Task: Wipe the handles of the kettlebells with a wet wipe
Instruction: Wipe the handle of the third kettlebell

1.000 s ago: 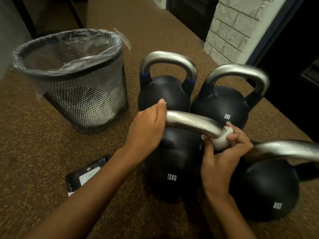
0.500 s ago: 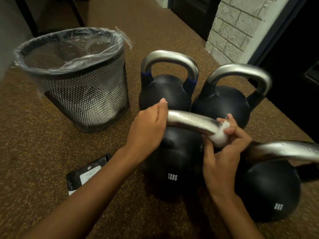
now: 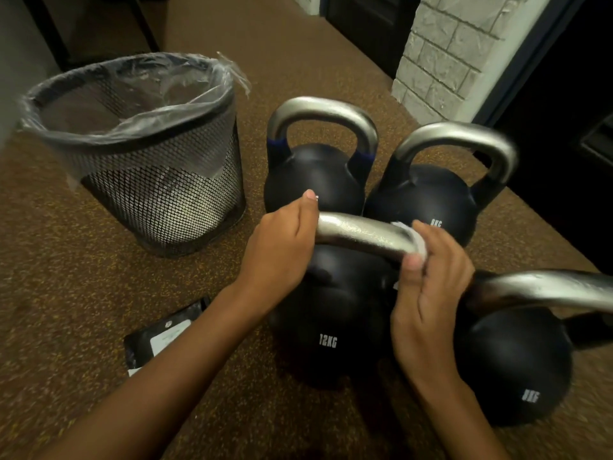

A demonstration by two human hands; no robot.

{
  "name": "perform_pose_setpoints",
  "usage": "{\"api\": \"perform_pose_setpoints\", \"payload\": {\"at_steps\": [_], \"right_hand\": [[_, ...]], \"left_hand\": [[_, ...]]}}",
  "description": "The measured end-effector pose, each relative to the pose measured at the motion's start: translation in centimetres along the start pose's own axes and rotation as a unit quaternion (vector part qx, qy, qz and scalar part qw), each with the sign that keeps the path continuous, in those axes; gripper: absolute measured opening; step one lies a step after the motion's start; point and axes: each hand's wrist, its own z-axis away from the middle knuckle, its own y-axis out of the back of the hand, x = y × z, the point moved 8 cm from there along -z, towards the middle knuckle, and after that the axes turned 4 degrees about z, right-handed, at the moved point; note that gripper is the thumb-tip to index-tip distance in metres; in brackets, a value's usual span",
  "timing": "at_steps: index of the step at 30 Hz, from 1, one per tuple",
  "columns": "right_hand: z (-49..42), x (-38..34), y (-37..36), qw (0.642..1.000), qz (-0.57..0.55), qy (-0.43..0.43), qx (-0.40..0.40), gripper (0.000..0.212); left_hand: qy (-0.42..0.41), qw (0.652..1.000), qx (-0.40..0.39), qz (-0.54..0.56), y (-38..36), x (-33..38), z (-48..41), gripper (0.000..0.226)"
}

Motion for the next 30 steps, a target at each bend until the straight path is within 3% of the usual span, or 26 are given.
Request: {"api": "perform_pose_setpoints", "payload": {"at_steps": [7,10,13,15,18,20,24,27,30], "right_hand": [[-2.3,-1.7,-0.6,0.996,0.036,0.048,-0.059,0.042],[-2.3,1.6,-0.1,0.995,-0.042,-0.063,-0.066,0.041],[-1.5,4.4,-0.5,0.957,-0.176,-0.226,-0.038,0.037],[-1.5,4.4,-0.7,0.952,-0.166,-0.254,-0.025,0.039],[-2.7,1.0,-0.3,0.991,-0.02,-0.13,-0.015,0.046],[-3.4,-1.8,-0.9,0.995,0.087,-0.024,-0.039,0.049],[-3.9,-2.0,-1.4,0.985,0.161,0.017,-0.062,0.052],[-3.5,1.2,-0.5,0.994,0.035,-0.093,-0.056,0.055],[-3.1,3.4,-0.8,0.969,-0.075,-0.226,-0.068,0.049]], "left_hand": [[0.005,1.0,-0.003,-0.001,0.0,0.0,0.0,0.053],[0.005,1.0,-0.003,0.002,0.0,-0.1,0.0,0.053],[0.005,1.0,0.0,0.007,0.0,-0.1,0.0,0.054],[0.006,1.0,0.002,0.009,0.0,-0.1,0.0,0.054],[0.004,1.0,0.006,0.008,0.0,-0.1,0.0,0.053],[0.001,1.0,0.01,0.005,0.0,-0.1,0.0,0.053],[0.007,1.0,0.005,0.01,0.0,-0.2,0.1,0.053],[0.009,1.0,-0.002,0.016,-0.1,-0.3,0.1,0.052],[0.009,1.0,-0.002,0.021,-0.1,-0.3,0.0,0.051]]}}
